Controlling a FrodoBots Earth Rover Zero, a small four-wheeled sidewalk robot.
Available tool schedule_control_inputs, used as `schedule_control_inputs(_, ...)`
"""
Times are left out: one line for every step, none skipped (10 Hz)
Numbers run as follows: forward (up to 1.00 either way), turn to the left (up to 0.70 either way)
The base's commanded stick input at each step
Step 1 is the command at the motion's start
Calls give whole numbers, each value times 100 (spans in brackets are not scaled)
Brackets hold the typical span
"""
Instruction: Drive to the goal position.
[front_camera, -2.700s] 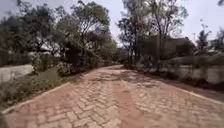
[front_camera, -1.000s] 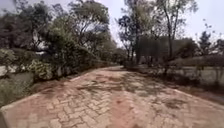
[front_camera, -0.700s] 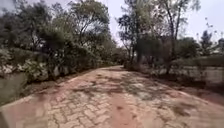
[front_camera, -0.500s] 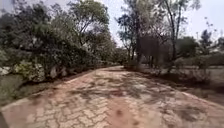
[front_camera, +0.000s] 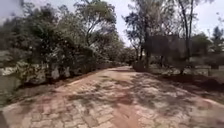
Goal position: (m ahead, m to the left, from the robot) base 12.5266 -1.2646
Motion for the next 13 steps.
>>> schedule_control_inputs(70,0)
schedule_control_inputs(70,0)
schedule_control_inputs(70,0)
schedule_control_inputs(70,0)
schedule_control_inputs(70,0)
schedule_control_inputs(70,0)
schedule_control_inputs(70,0)
schedule_control_inputs(70,0)
schedule_control_inputs(70,0)
schedule_control_inputs(70,0)
schedule_control_inputs(70,0)
schedule_control_inputs(70,0)
schedule_control_inputs(70,0)
